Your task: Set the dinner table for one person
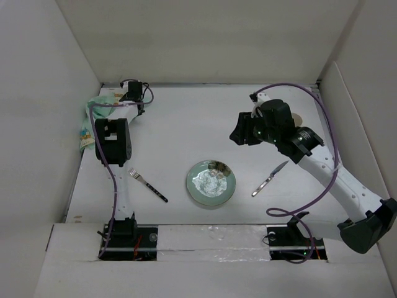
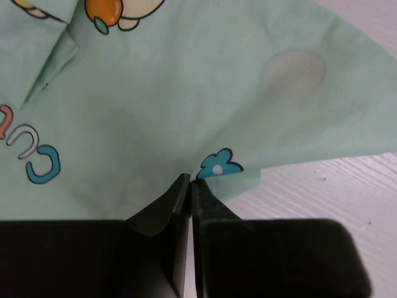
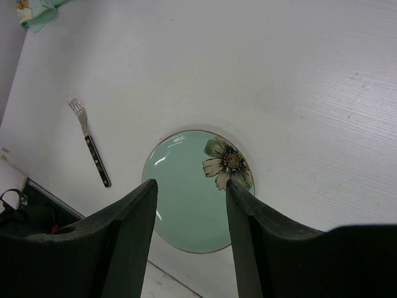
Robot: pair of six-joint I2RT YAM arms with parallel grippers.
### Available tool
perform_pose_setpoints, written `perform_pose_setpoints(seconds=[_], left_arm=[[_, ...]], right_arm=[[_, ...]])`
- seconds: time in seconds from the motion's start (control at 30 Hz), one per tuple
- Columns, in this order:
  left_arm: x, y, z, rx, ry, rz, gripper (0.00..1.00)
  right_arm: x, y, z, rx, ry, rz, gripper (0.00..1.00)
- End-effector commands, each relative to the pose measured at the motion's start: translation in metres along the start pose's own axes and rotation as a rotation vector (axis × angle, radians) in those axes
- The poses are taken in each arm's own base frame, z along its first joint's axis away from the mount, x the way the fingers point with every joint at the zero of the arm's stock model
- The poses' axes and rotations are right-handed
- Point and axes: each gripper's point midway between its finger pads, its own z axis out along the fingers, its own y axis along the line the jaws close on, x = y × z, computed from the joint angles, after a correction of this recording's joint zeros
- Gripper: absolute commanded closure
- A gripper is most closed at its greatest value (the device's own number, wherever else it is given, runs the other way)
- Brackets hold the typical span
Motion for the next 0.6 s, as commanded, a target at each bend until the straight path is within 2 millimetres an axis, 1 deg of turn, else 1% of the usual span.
perform_pose_setpoints(seconds=[0.0, 0.03, 0.07, 0.1, 0.13, 0.2, 0.23, 0.27, 0.3, 0.33, 0.37, 0.4, 0.43, 0.5, 0.53, 0.57], left_arm=[[-0.034, -0.015, -0.02, 0.096, -0.041, -0.034, 1.0], [-0.048, -0.015, -0.031, 0.113, -0.07, -0.043, 1.0], [-0.055, -0.031, -0.045, 0.146, -0.095, -0.031, 1.0], [-0.064, -0.039, -0.056, 0.175, -0.113, -0.026, 1.0], [-0.093, -0.047, -0.081, 0.221, -0.17, -0.045, 1.0], [-0.112, -0.07, -0.117, 0.341, -0.196, -0.056, 1.0], [-0.137, -0.075, -0.147, 0.39, -0.255, -0.073, 1.0], [-0.145, -0.08, -0.163, 0.423, -0.27, -0.072, 1.0], [-0.149, -0.093, -0.183, 0.479, -0.28, -0.063, 1.0], [-0.168, -0.094, -0.213, 0.516, -0.33, -0.072, 1.0], [-0.168, -0.097, -0.227, 0.531, -0.33, -0.057, 1.0], [-0.171, -0.106, -0.249, 0.557, -0.355, -0.042, 1.0], [-0.178, -0.104, -0.273, 0.574, -0.391, -0.031, 1.0], [-0.184, -0.102, -0.3, 0.604, -0.422, -0.033, 1.0], [-0.188, -0.1, -0.321, 0.641, -0.44, -0.038, 1.0], [-0.19, -0.098, -0.331, 0.662, -0.446, -0.058, 1.0]], right_arm=[[-0.018, 0.012, -0.005, -0.028, -0.053, -0.024, 0.46], [-0.017, 0.016, -0.005, -0.038, -0.052, -0.03, 0.46], [-0.019, 0.017, -0.005, -0.042, -0.058, -0.031, 0.46], [-0.018, 0.017, -0.004, -0.042, -0.058, -0.029, 0.46], [-0.019, 0.017, -0.004, -0.043, -0.06, -0.031, 0.46], [-0.021, 0.018, -0.001, -0.044, -0.062, -0.031, 0.46], [-0.022, 0.022, -0.002, -0.052, -0.067, -0.034, 0.46], [-0.024, 0.021, -0.002, -0.048, -0.074, -0.031, 0.46], [-0.026, 0.02, -0.002, -0.04, -0.081, -0.031, 0.46], [-0.028, 0.02, -0.002, -0.038, -0.085, -0.029, 0.46], [-0.031, 0.021, -0.004, -0.038, -0.096, -0.028, 0.46], [-0.032, 0.021, -0.004, -0.037, -0.101, -0.028, 0.46], [-0.034, 0.021, -0.005, -0.035, -0.108, -0.028, 0.46], [-0.039, 0.02, -0.007, -0.021, -0.125, -0.029, 0.46], [-0.041, 0.019, -0.009, -0.017, -0.131, -0.033, 0.46], [-0.043, 0.02, -0.01, -0.014, -0.134, -0.038, 0.46]])
